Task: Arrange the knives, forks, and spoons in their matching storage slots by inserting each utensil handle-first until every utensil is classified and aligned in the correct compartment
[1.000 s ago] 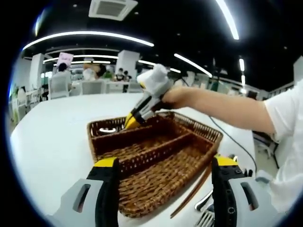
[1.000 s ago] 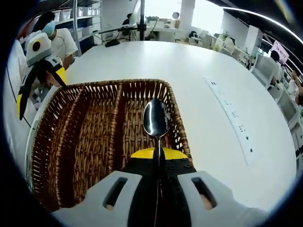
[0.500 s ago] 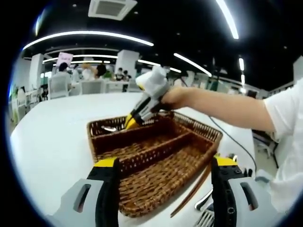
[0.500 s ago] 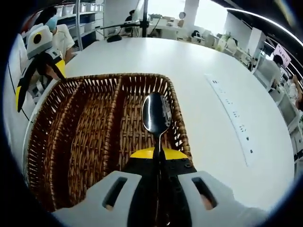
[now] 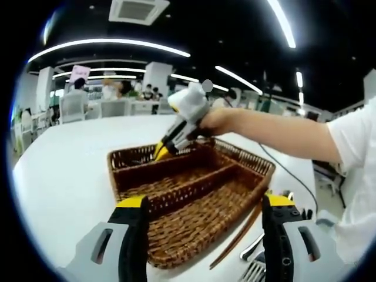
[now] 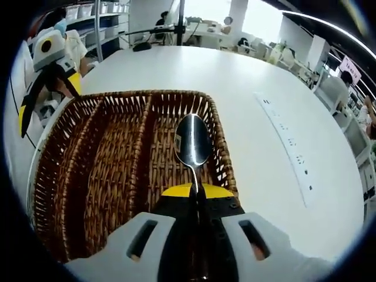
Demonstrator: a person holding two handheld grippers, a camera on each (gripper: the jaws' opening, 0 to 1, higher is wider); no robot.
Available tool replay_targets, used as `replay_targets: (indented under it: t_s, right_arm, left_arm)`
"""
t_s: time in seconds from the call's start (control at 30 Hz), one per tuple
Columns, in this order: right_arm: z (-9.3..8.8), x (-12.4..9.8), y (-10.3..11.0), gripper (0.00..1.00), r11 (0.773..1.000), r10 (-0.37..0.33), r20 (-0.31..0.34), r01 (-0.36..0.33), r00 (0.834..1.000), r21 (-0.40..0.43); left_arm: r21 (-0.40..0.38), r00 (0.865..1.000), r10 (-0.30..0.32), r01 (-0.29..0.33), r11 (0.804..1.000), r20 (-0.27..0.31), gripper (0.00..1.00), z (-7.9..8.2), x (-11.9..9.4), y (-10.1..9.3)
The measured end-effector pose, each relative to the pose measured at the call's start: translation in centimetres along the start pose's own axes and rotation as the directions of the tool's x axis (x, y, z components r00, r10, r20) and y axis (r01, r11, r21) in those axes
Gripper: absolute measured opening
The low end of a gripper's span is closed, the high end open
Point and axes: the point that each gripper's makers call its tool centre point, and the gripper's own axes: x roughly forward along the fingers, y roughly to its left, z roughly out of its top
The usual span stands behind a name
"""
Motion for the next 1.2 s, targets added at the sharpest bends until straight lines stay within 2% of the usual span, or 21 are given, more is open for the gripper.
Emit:
replay_targets:
  t_s: [0.73, 1.07, 1.2]
  right_arm:
    - [0.1, -2.1, -1.3, 0.09, 0.998, -0.047, 0.007, 0.046, 0.999, 0.053]
    - [0.5, -4.0, 0.0, 0.1, 0.993, -0.024, 0.056, 0.018, 0.998, 0.119]
    - [0.5, -4.5, 0.2, 0.1, 0.992, -0.029, 0.065, 0.021, 0.997, 0.121]
  left_arm:
    - [0.004, 1.0, -0.008, 0.008, 1.0, 0.004, 0.79, 0.1, 0.2, -0.7]
    - [0.011, 1.0, -0.011, 0.011, 1.0, 0.01, 0.79, 0.3, -0.1, -0.9]
    - [0.017, 1.0, -0.017, 0.017, 1.0, 0.013, 0.79, 0.4, -0.1, -1.3]
